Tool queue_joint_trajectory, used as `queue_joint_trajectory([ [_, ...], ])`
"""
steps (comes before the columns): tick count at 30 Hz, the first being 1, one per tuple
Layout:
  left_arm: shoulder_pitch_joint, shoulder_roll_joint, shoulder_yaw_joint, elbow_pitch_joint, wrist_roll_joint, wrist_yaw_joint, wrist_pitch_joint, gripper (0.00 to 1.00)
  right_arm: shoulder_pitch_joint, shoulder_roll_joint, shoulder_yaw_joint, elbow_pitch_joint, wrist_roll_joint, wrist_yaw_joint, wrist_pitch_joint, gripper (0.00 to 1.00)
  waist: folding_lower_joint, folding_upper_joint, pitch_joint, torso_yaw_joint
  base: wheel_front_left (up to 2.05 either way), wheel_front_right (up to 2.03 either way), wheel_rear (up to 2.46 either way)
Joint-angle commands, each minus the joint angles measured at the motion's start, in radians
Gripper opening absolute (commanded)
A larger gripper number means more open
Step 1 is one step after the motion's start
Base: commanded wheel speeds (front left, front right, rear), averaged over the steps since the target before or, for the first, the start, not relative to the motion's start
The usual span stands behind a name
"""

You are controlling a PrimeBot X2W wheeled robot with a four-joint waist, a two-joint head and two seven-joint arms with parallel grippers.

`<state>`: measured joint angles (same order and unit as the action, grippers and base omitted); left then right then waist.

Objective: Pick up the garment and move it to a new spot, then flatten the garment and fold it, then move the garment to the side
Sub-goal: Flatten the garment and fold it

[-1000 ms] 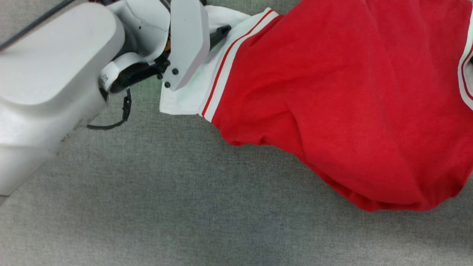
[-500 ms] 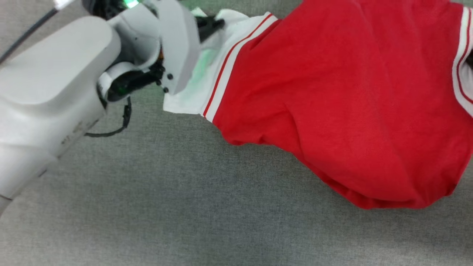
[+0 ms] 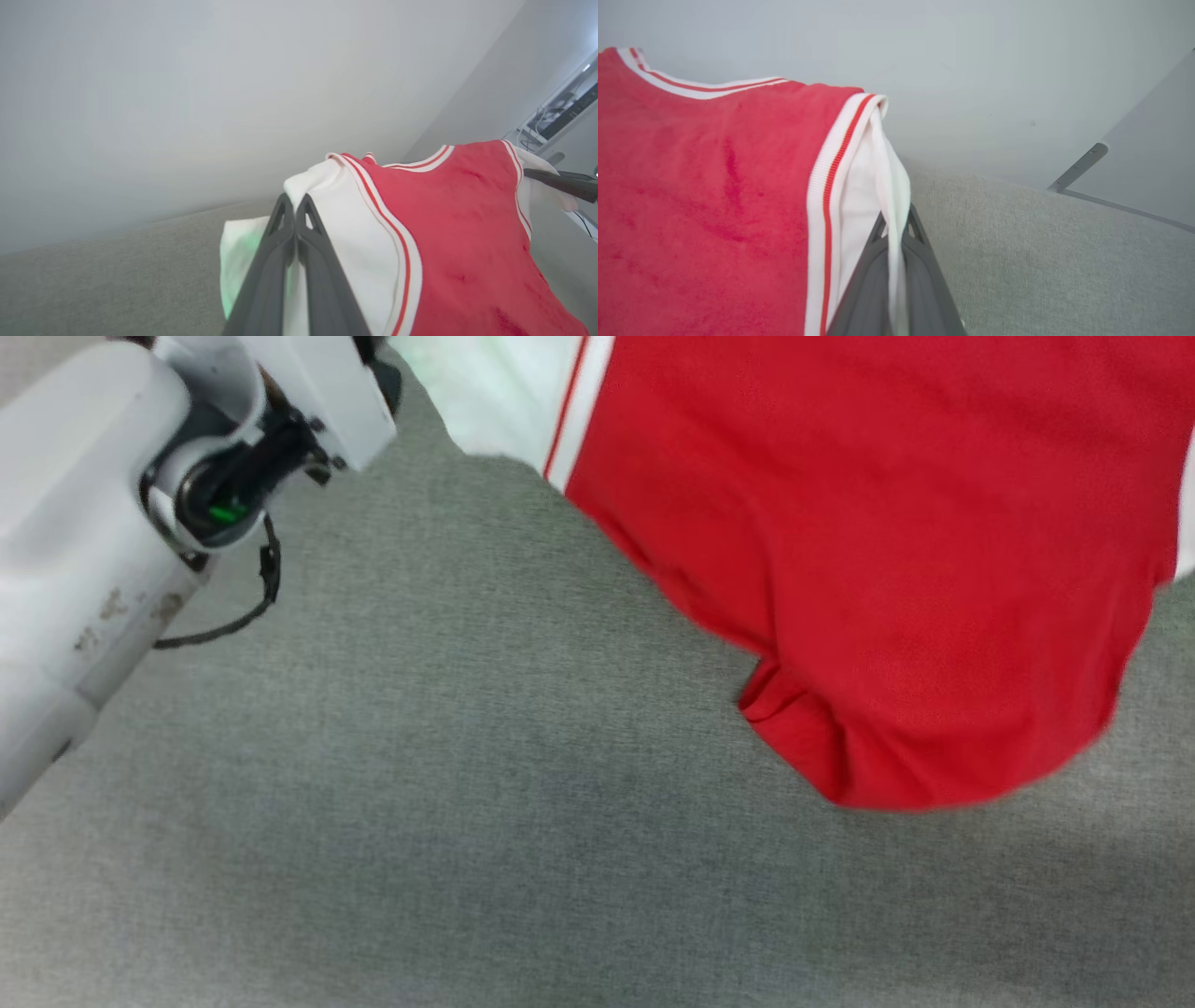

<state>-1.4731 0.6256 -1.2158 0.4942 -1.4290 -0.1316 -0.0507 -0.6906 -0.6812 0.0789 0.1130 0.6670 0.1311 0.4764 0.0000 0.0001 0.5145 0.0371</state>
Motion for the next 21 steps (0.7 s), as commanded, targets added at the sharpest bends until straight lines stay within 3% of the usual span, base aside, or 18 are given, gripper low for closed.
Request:
queue_joint_trajectory([
  [1,0.009,-0.007,0.015,0.027,-0.02,0.002,-0.031,0.0,-0.049,0.033,-0.042,0.028,-0.01,-0.001,-0.016,0.0,0.0,-0.0001,-0.018,0.019,0.0,0.0,0.0],
  [12,-0.202,-0.128,0.151,0.361,-0.021,0.003,-0.201,0.0,-0.498,0.276,-0.268,0.315,-0.048,-0.001,-0.155,0.0,0.0,-0.0001,0.0,0.01,0.0,0.0,0.0],
  [17,-0.39,-0.154,0.315,0.456,0.06,0.003,-0.215,0.0,-0.698,0.302,-0.296,0.404,-0.102,-0.001,-0.281,0.0,0.0,-0.0001,0.005,-0.001,0.0,0.0,0.0],
  [21,-0.381,-0.179,0.505,0.416,0.163,0.004,-0.216,0.0,-0.765,0.296,-0.268,0.453,-0.097,-0.001,-0.339,0.0,0.0,-0.0001,-0.004,-0.004,0.0,0.0,0.0],
])
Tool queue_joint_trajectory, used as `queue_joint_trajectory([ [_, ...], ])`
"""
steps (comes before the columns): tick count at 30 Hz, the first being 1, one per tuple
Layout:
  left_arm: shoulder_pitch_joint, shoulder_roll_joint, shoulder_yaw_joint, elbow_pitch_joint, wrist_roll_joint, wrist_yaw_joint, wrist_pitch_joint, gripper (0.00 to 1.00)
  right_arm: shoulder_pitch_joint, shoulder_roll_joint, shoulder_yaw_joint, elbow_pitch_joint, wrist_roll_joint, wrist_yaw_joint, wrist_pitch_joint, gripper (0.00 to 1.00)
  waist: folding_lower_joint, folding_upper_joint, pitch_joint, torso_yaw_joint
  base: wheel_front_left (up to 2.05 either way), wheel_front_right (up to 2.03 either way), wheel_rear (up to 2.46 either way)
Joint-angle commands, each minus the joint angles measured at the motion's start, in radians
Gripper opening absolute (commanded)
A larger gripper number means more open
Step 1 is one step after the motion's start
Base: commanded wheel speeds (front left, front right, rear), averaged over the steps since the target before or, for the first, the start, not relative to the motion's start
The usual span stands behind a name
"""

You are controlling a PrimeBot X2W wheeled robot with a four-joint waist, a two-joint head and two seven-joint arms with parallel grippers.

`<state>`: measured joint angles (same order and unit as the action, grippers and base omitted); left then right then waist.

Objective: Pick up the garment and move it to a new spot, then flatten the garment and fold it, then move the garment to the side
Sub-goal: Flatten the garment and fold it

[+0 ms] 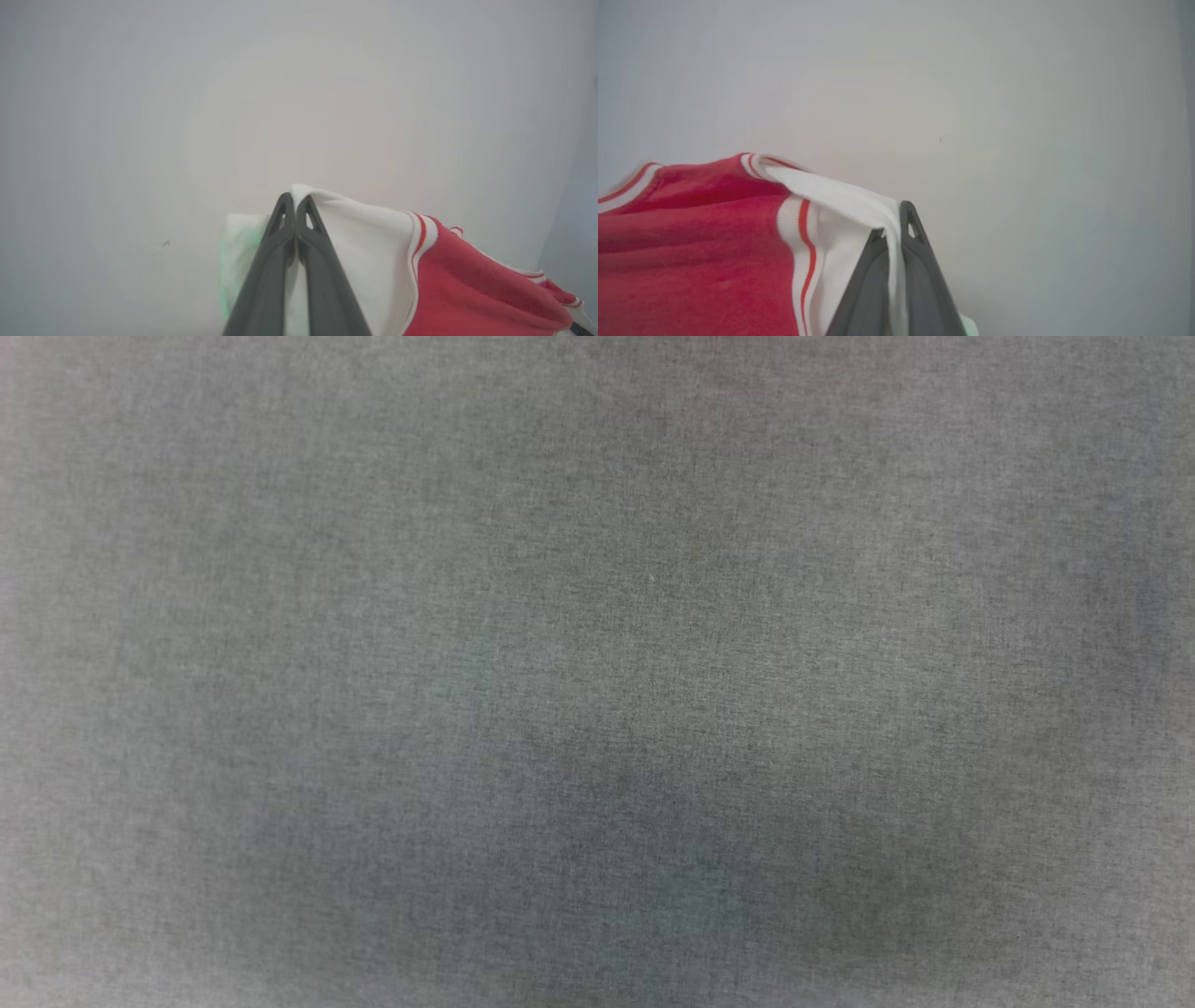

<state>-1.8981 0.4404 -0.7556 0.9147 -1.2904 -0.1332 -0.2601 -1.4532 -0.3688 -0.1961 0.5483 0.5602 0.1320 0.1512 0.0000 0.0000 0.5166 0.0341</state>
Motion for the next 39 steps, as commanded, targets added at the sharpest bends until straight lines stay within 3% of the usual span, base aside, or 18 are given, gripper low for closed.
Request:
queue_joint_trajectory([
  [1,0.072,-0.005,0.071,-0.025,0.041,0.005,-0.006,0.0,0.002,-0.024,0.028,0.028,0.018,-0.002,-0.014,0.0,0.0,0.0,-0.009,-0.001,0.0,0.0,0.0],
  [7,0.268,-0.025,0.076,-0.118,0.051,0.004,-0.005,0.0,0.107,-0.06,0.14,0.014,0.081,-0.002,0.001,0.0,0.0,0.0,-0.018,0.003,0.0,0.0,0.0],
  [16,0.638,0.078,0.0,-0.373,-0.137,0.004,-0.001,0.0,0.445,-0.2,0.302,-0.245,0.275,-0.002,0.115,0.0,0.0,0.0,-0.027,0.002,0.0,0.0,0.0],
  [22,0.89,0.193,-0.055,-0.678,-0.231,0.004,0.01,0.0,0.721,-0.296,0.292,-0.448,0.382,-0.001,0.21,0.0,0.0,0.0,-0.056,0.011,0.0,0.0,0.0],
  [30,1.193,0.312,-0.086,-0.957,-0.225,0.004,-0.003,0.0,1.107,-0.362,0.233,-0.67,0.485,-0.001,0.341,0.0,0.0,0.0,-0.102,0.025,0.0,0.0,0.0],
  [39,1.479,0.351,-0.027,-1.097,-0.178,0.004,-0.003,0.0,1.432,-0.378,0.166,-0.809,0.566,-0.001,0.46,0.0,0.0,0.0,-0.134,0.026,0.0,0.0,0.0],
])
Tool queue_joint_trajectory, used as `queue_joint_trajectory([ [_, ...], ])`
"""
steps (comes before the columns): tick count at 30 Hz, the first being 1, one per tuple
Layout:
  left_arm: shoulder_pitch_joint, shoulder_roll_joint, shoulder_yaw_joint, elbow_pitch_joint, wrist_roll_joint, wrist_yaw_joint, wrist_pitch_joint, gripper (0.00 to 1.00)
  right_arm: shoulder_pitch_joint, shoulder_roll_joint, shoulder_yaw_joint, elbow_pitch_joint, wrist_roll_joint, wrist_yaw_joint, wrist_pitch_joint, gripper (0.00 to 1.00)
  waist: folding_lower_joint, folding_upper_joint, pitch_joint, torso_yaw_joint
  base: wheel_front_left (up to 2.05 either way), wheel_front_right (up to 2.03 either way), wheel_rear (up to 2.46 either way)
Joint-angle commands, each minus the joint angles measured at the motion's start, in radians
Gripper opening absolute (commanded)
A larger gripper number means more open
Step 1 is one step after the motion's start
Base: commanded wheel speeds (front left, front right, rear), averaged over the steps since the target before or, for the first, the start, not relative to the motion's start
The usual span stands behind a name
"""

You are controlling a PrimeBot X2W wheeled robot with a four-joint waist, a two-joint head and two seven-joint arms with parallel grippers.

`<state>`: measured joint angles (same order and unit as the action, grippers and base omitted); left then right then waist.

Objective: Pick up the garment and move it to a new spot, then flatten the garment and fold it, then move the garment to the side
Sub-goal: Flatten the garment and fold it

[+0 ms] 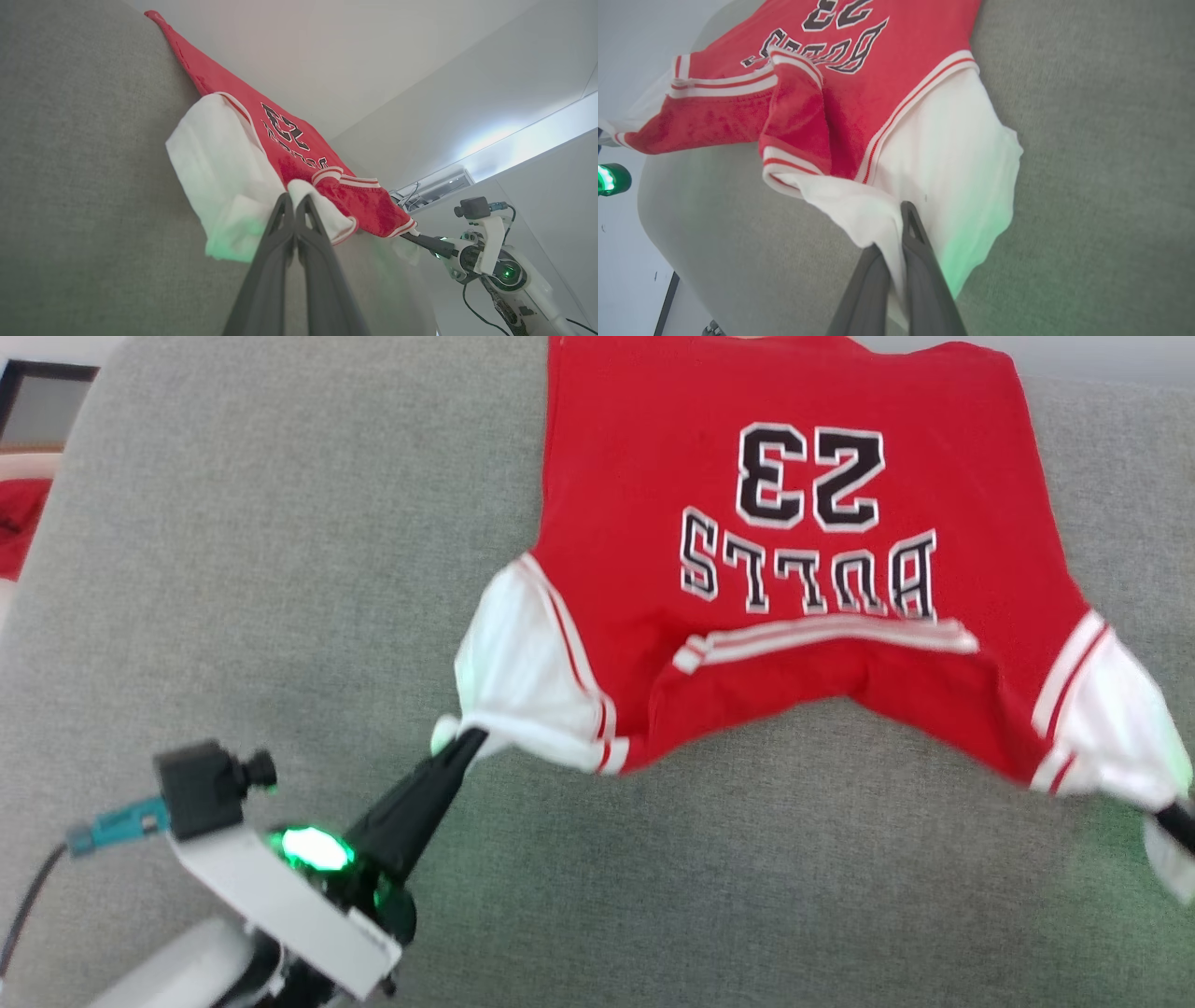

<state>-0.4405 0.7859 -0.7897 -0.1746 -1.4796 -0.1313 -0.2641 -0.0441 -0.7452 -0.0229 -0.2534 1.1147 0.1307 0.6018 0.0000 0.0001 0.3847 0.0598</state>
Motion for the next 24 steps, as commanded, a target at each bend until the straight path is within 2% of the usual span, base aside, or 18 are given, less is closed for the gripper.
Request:
queue_joint_trajectory([
  [1,0.048,0.006,0.015,-0.019,0.015,0.002,0.001,0.0,0.053,-0.002,-0.012,-0.019,0.022,0.0,0.024,0.0,0.0,-0.0001,-0.004,0.001,0.0,0.0,0.0],
  [7,0.188,0.03,0.038,-0.066,0.028,0.002,0.001,0.0,0.199,-0.001,-0.047,-0.068,0.056,0.0,0.097,0.0,0.0,-0.0001,-0.02,0.0,0.0,0.0,0.0],
  [15,0.343,0.101,0.046,-0.137,0.013,0.002,0.001,0.0,0.375,0.01,-0.121,-0.119,0.097,0.0,0.173,0.0,0.0,-0.0001,-0.033,0.002,0.0,0.0,0.0],
  [19,0.385,0.117,0.053,-0.159,0.02,0.002,0.001,0.0,0.422,0.025,-0.163,-0.139,0.08,0.0,0.181,0.0,0.0,-0.0001,-0.034,0.004,0.0,0.0,0.0],
  [24,0.358,0.103,0.015,-0.123,0.034,0.002,0.011,0.0,0.407,0.036,-0.147,-0.114,0.038,0.0,0.202,0.0,0.0,-0.0001,-0.037,0.003,0.0,0.0,0.0],
])
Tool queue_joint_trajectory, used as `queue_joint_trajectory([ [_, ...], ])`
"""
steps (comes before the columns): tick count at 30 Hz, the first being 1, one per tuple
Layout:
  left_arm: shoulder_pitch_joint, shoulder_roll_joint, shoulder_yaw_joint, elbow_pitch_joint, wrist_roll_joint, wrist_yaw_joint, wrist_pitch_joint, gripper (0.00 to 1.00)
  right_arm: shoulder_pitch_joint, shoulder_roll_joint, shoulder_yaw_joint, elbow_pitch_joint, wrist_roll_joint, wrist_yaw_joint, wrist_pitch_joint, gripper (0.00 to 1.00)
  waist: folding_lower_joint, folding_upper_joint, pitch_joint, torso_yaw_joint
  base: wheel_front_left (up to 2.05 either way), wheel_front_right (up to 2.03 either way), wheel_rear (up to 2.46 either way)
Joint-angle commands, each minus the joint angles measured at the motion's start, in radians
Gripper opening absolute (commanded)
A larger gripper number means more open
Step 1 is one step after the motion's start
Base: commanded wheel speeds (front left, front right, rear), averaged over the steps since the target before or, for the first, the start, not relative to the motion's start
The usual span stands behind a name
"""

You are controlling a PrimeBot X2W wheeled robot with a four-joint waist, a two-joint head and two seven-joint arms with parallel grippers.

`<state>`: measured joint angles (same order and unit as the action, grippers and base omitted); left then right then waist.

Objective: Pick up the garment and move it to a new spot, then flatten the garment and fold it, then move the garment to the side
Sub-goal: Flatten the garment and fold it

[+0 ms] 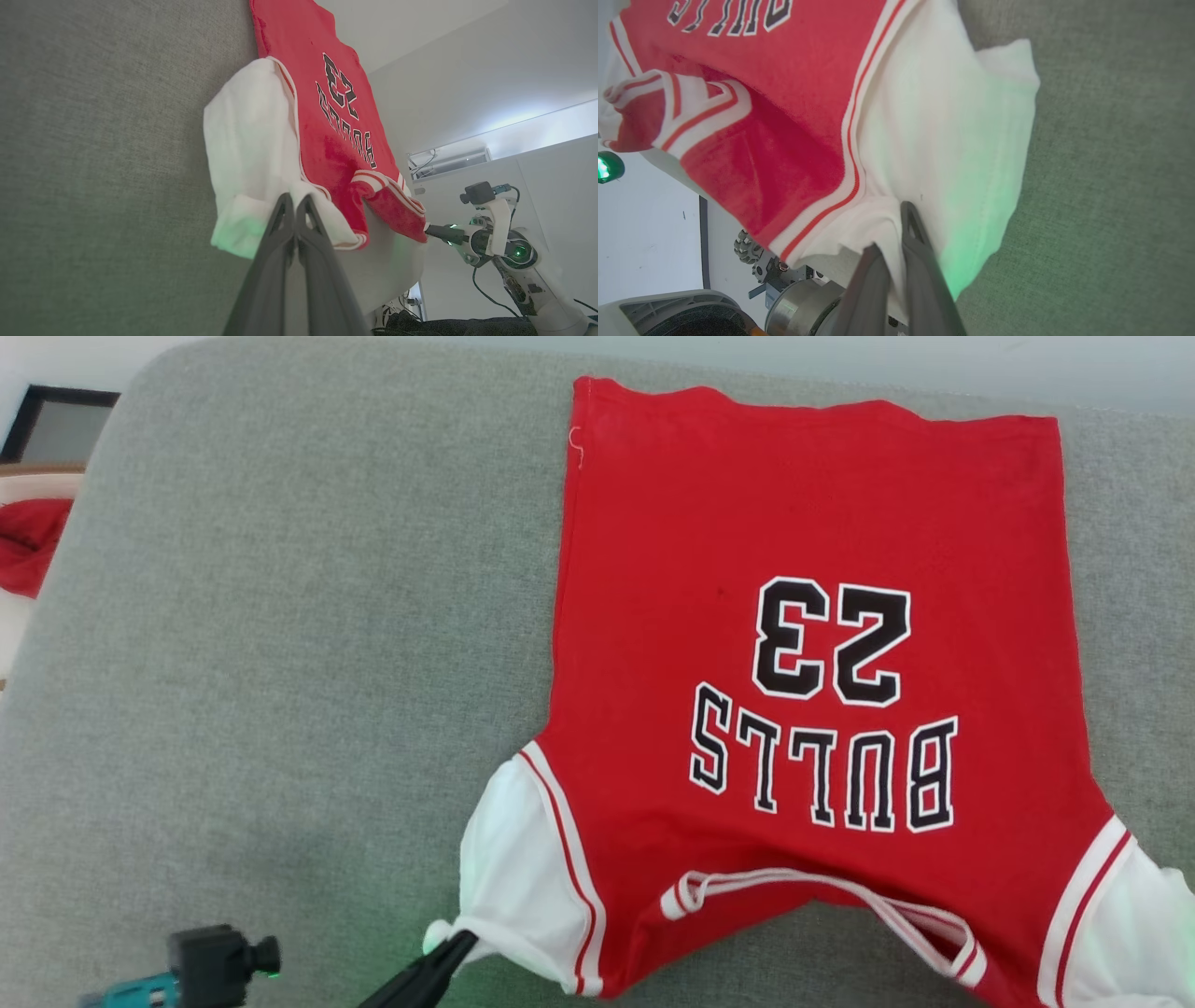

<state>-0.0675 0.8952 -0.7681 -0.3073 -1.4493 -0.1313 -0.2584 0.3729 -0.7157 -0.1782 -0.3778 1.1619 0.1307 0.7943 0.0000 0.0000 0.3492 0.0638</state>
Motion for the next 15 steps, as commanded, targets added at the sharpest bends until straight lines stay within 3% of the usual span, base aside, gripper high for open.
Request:
queue_joint_trajectory([
  [1,-0.021,-0.008,-0.018,0.025,0.003,0.002,0.015,0.0,-0.014,0.006,0.018,0.018,-0.019,0.0,0.018,0.0,0.0,0.0,-0.003,-0.001,0.0,0.0,0.0],
  [9,-0.084,-0.049,-0.094,0.196,0.047,0.002,0.051,0.0,-0.067,0.022,0.08,0.125,-0.116,0.0,0.013,0.0,0.0,0.0,-0.001,0.002,0.0,0.0,0.0],
  [15,-0.121,-0.074,-0.125,0.244,0.049,0.002,0.043,0.0,-0.107,0.036,0.127,0.177,-0.152,0.0,-0.018,0.0,0.0,0.0,-0.004,-0.001,0.0,0.0,0.0],
])
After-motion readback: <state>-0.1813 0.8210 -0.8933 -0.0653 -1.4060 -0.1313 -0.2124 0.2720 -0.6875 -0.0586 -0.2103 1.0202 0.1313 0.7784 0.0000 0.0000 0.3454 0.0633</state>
